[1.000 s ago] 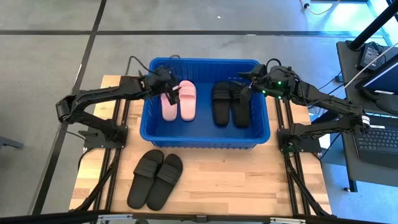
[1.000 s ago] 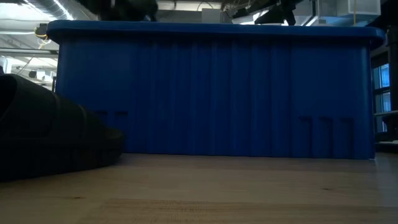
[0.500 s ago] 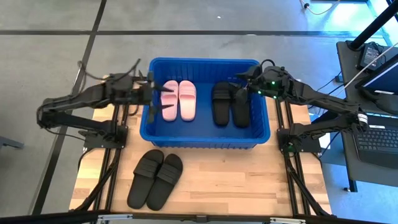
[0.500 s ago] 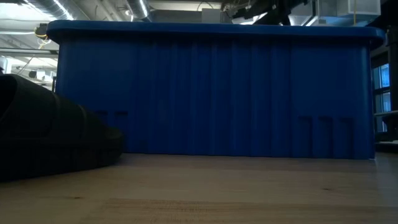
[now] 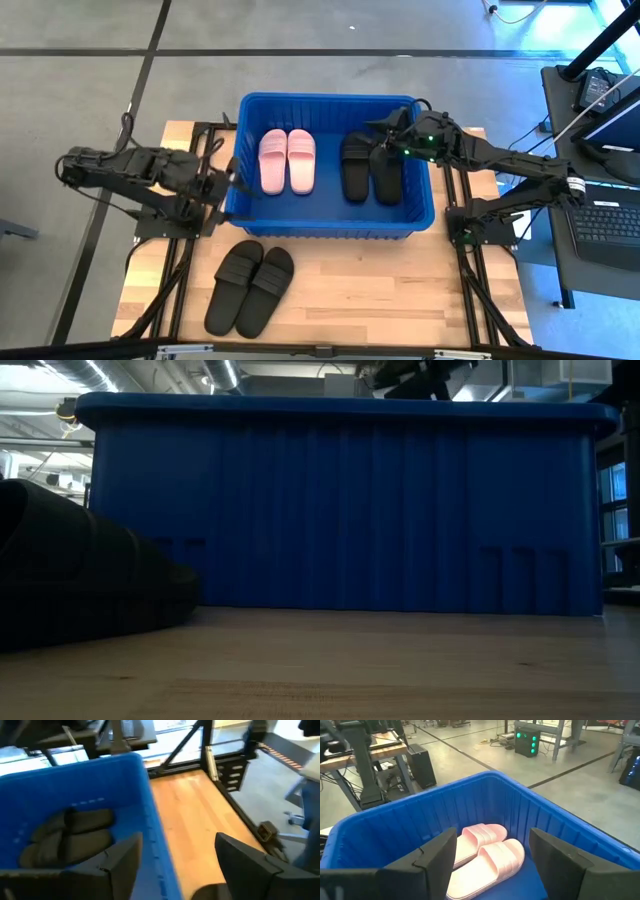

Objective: Pick and place slides into bin
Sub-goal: Put the black slipper into the blue bin

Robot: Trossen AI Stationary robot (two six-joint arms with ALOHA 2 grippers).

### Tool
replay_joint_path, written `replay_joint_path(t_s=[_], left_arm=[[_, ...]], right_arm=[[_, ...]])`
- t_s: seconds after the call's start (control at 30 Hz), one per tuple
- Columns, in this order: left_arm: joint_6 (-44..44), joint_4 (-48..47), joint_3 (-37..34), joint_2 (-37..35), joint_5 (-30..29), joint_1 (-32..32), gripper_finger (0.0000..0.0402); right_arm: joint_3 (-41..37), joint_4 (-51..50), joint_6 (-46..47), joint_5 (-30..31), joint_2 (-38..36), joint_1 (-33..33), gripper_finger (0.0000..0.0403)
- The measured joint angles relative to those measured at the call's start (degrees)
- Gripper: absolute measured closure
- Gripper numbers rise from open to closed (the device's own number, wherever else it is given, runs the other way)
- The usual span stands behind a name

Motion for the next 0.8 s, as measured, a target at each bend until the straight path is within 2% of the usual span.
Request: replay_joint_path(t_s=[0.27,0.43,0.6,0.8], left_arm=[[-5.4,-1.14,0.0,0.33,-7.01,-11.87,0.0157],[-11.12,-3.88,-0.01,2.49,-15.31,-21.12,0.0157],[-22.1,-9.95,0.0,6.71,-20.11,-30.32,0.0157],[-38.12,-18.56,-0.02,13.59,-22.27,-40.6,0.0157]], right_arm=[[-0.02,-0.35,1.31,0.03,0.0,2.14,0.0155],[-0.02,-0.75,3.53,0.07,0.0,2.28,0.0155],[-0.07,-0.9,5.92,0.09,0.0,2.28,0.0155],[-0.07,-1.18,7.69,0.09,0.0,2.28,0.0155]])
